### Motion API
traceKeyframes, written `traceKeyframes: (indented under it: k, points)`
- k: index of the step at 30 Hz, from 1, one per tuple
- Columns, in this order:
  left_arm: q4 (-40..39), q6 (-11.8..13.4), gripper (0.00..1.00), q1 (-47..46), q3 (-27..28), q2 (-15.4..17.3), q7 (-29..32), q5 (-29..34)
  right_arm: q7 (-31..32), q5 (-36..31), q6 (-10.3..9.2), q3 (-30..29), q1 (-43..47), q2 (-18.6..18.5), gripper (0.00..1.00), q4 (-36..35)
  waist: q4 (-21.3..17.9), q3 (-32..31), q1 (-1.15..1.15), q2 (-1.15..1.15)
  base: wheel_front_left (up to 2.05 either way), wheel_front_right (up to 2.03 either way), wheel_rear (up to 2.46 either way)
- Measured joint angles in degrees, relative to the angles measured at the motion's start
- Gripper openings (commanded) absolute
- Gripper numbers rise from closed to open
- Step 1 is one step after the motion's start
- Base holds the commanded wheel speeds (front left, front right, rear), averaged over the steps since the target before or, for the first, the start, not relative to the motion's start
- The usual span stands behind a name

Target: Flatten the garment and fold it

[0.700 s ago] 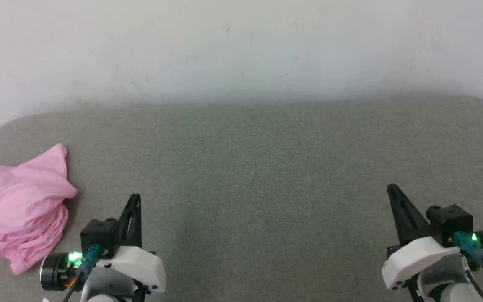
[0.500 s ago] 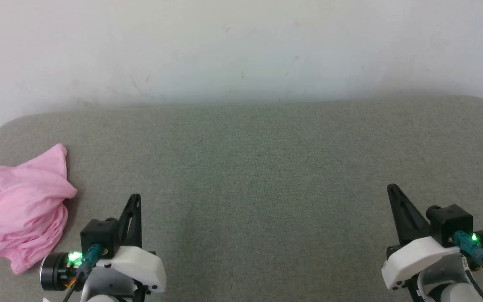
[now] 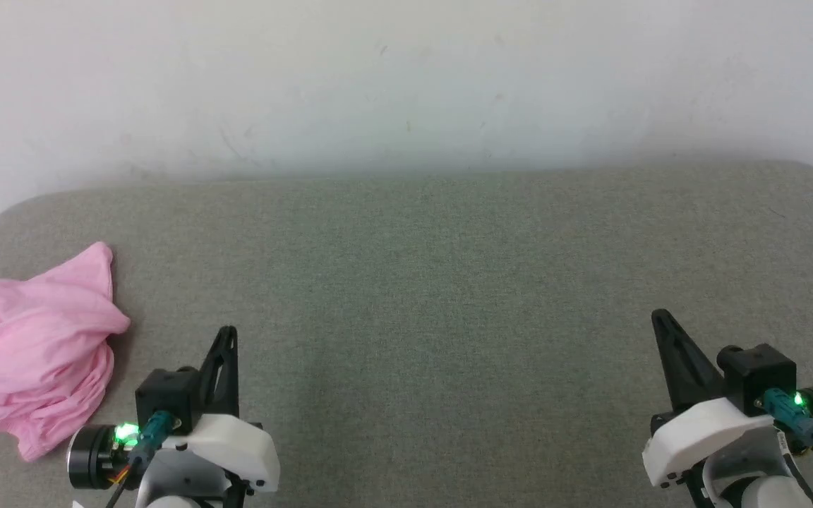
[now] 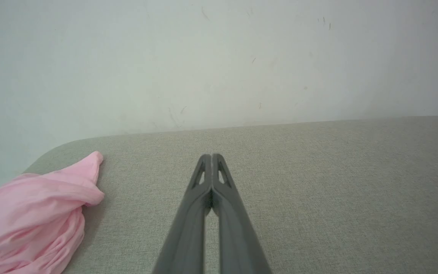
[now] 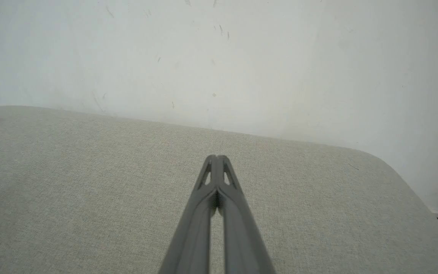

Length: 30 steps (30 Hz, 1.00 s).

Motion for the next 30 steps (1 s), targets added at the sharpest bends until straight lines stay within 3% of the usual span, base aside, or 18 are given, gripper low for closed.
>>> traceKeyframes:
  k: [2,3,4,5,6,30]
  points:
    - [0.0,0.0,0.0,0.0,-0.01,0.0,0.0,0.0,0.0,0.0,0.0,0.0,0.0,0.0,0.0,0.0,0.0,0.0,0.0,0.0,0.0,0.0,0.0]
    - [0.0,0.0,1.0,0.0,0.0,0.0,0.0,0.0,0.0,0.0,0.0,0.0,0.0,0.0,1.0,0.0,0.0,0.0,0.0,0.0,0.0,0.0,0.0]
    - [0.03,-0.02,1.0,0.01,0.0,0.0,0.0,-0.01,0.0,0.02,0.01,0.01,0.01,-0.02,1.0,0.07,0.0,0.0,0.0,0.0,0.0,0.0,0.0]
    - [0.07,-0.02,0.0,0.02,0.01,0.01,0.0,-0.01,0.0,0.02,0.01,0.0,0.01,-0.03,0.0,0.09,0.0,0.0,0.0,0.0,0.0,0.0,0.0]
    - [0.08,-0.02,1.0,0.02,0.01,0.01,0.0,-0.01,0.0,0.02,0.01,0.0,0.01,-0.04,1.0,0.1,0.0,0.0,0.0,0.0,0.0,0.0,0.0]
    - [0.64,0.26,1.0,-0.03,-1.24,0.01,-2.21,-2.9,-2.34,2.09,0.01,-0.4,0.33,-0.04,1.0,0.58,1.16,-0.05,0.0,0.0,0.0,0.0,0.0]
